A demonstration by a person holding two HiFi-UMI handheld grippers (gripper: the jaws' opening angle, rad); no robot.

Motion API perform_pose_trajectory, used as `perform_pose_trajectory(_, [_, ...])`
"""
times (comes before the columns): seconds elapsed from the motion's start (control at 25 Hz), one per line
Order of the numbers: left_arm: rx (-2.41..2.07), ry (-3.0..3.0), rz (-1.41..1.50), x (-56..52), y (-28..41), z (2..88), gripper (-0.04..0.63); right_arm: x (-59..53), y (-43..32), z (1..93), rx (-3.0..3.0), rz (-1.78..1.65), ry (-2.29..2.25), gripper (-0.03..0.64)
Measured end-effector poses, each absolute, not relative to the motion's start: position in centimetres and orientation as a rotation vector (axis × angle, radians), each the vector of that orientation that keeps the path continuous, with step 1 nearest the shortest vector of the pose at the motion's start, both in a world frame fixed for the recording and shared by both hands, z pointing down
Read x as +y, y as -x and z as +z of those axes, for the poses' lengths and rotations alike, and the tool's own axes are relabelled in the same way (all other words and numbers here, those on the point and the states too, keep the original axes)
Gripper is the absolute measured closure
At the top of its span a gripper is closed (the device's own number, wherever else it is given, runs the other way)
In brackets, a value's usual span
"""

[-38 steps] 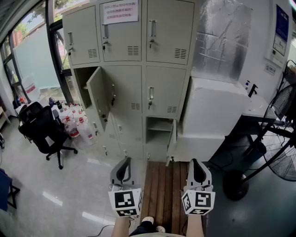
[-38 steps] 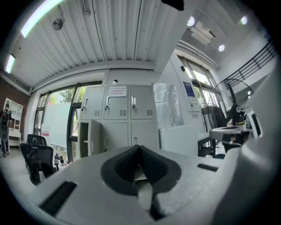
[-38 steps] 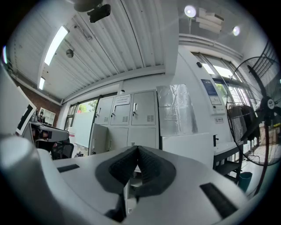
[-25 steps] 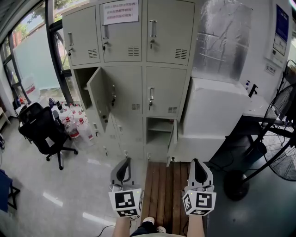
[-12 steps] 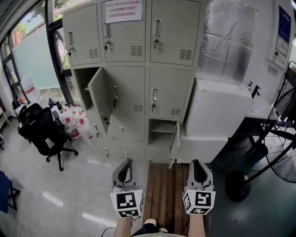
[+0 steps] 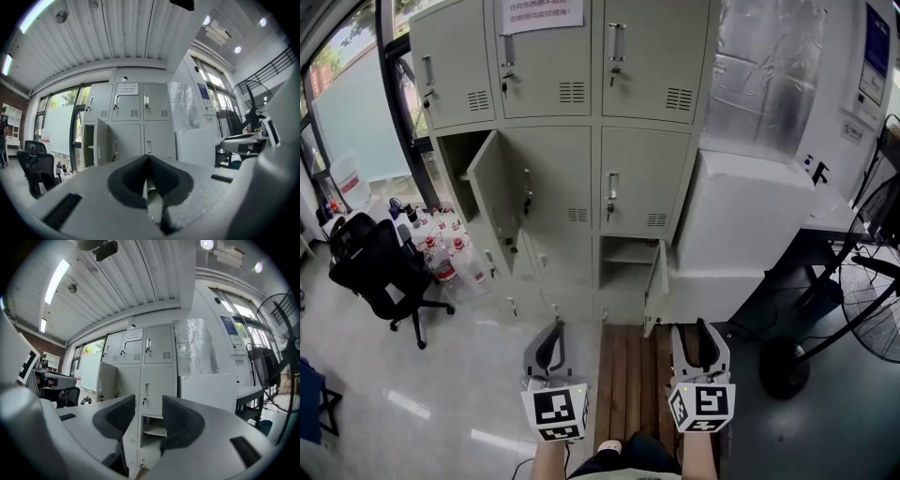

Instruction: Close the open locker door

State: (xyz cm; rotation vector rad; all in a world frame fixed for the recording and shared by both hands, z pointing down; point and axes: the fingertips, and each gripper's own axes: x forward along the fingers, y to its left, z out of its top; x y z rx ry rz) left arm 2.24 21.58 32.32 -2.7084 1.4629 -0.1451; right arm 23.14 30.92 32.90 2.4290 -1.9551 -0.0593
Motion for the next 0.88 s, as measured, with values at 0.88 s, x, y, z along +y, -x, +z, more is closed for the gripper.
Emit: perform_pose_trajectory(0.88, [1.548, 2.671, -0.159, 9.2, -12.1, 32.6, 0.598, 17.4, -33.9, 35.4, -2.015, 0.017, -2.332, 0.434])
